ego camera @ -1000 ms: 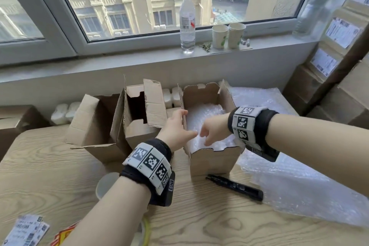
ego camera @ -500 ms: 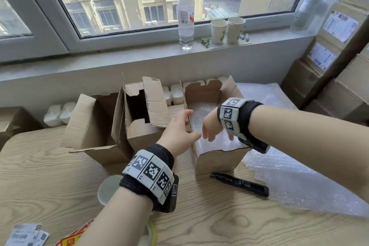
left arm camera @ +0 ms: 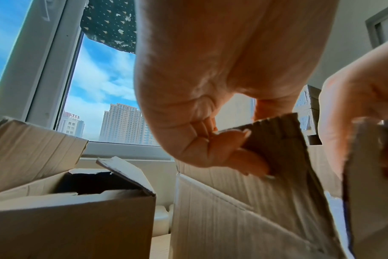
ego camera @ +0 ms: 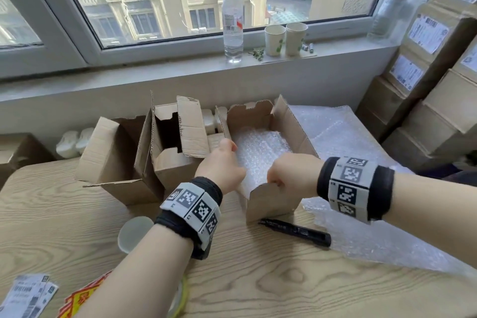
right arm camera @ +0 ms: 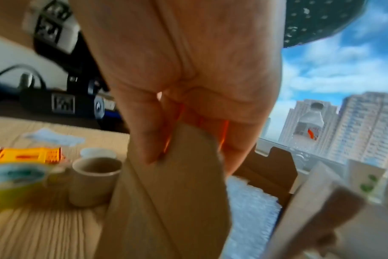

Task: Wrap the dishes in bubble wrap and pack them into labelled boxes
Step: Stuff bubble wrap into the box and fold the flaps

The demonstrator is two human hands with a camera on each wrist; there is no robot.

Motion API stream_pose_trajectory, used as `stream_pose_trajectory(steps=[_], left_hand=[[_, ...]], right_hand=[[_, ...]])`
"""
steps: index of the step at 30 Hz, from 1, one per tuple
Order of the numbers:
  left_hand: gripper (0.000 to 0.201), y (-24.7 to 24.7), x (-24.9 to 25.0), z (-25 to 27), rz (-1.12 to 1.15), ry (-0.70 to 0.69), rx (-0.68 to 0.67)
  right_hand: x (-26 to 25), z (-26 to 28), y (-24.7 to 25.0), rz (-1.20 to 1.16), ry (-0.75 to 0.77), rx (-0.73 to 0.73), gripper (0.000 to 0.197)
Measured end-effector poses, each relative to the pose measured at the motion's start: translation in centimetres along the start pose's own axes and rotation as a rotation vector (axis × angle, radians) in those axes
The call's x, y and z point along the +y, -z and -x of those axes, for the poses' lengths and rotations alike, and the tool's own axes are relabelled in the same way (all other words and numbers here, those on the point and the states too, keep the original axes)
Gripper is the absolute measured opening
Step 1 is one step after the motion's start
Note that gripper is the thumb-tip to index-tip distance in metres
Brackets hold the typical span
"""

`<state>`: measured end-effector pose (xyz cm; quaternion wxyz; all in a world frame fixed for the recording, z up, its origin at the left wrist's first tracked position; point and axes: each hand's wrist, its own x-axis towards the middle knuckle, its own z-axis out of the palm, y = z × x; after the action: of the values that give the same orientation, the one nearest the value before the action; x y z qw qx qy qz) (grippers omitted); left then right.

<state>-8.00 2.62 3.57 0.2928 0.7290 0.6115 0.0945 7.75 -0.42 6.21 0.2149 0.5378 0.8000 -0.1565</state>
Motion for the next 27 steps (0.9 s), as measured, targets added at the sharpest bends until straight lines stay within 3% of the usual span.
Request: stream_pose_trajectory(steps=[2, 9, 15, 21, 25, 27], left_hand=[[0.037, -0.5, 0.7, 0.7, -0.022, 0.017, -0.016], [0.014, -2.3, 3.4, 3.1, -0.067, -0.018, -0.052], [0.020, -3.2, 6.6, 5.2, -0.070, -0.018, -0.141], [0.028, -4.7, 8.2, 6.5, -0.003, 0.086, -0.232], [0.030, -5.3, 8.7, 7.5, 0.068, 0.160, -0.286], [0.028, -5.5, 8.7, 7.9, 0.107, 0.194, -0.294]], right_hand=[[0.8, 0.0, -0.7, 0.132, -0.042, 0.068, 0.035], [3.0, 2.0, -2.2, 0.270, 0.004, 0.230, 0.028], [4.2, 4.7, -4.4, 0.066, 0.053, 0.316, 0.032], [5.0, 6.3, -7.3, -0.046, 0.132, 0.385, 0.031], [5.8, 6.8, -8.6, -0.070, 0.163, 0.494, 0.027], [6.2, 6.6, -9.6, -0.124, 0.240, 0.625, 0.026]])
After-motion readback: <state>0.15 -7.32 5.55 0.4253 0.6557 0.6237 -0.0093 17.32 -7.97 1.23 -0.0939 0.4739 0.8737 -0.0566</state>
